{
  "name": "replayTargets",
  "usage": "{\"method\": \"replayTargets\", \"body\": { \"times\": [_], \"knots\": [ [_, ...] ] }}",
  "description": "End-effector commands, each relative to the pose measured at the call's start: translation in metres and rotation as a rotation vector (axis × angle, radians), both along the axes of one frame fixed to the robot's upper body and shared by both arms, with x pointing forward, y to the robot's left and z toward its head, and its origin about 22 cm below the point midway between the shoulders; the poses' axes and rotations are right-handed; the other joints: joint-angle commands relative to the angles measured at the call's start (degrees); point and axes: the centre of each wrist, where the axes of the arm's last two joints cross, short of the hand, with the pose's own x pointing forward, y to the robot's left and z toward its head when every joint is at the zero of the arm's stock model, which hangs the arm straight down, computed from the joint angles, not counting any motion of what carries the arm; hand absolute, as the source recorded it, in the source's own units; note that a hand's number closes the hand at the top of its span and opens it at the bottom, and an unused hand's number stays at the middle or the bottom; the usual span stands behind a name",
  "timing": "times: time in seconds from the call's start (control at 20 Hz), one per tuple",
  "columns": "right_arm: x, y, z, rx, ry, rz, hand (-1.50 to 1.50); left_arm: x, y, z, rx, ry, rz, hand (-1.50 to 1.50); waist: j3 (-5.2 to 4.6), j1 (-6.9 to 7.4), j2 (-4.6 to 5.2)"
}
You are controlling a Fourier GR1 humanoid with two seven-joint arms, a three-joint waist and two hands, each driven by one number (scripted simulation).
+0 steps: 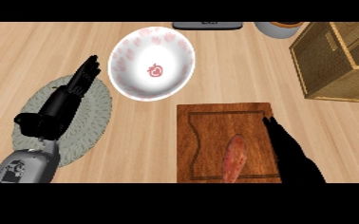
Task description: Pick the sweet potato from the cutting board and place it in the basket
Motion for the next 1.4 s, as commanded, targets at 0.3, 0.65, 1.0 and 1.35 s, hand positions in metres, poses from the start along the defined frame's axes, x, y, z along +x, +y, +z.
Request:
{"method": "replayTargets", "body": {
  "times": [0.3, 0.65, 1.0, 1.35],
  "knots": [
    [0.003, 0.031, -0.016, 0.061, -0.069, 0.031, -1.50, -0.008, 0.012, 0.004, -0.013, 0.009, -0.020, 0.00, -0.01, 0.22, 0.01],
    [0.000, 0.011, -0.014, 0.034, -0.038, 0.041, -1.50, 0.005, 0.009, 0.013, 0.004, -0.017, 0.010, 0.00, -0.01, 0.02, 0.02],
    [0.027, 0.029, -0.025, -0.035, 0.020, 0.014, -1.50, -0.012, 0.006, 0.010, -0.006, 0.001, -0.003, 0.00, -0.01, 0.37, 0.04],
    [0.021, 0.020, -0.046, -0.039, 0.030, 0.019, -1.50, -0.001, 0.016, 0.017, 0.002, 0.010, -0.011, 0.00, 0.00, 0.19, 0.03]
  ]
}}
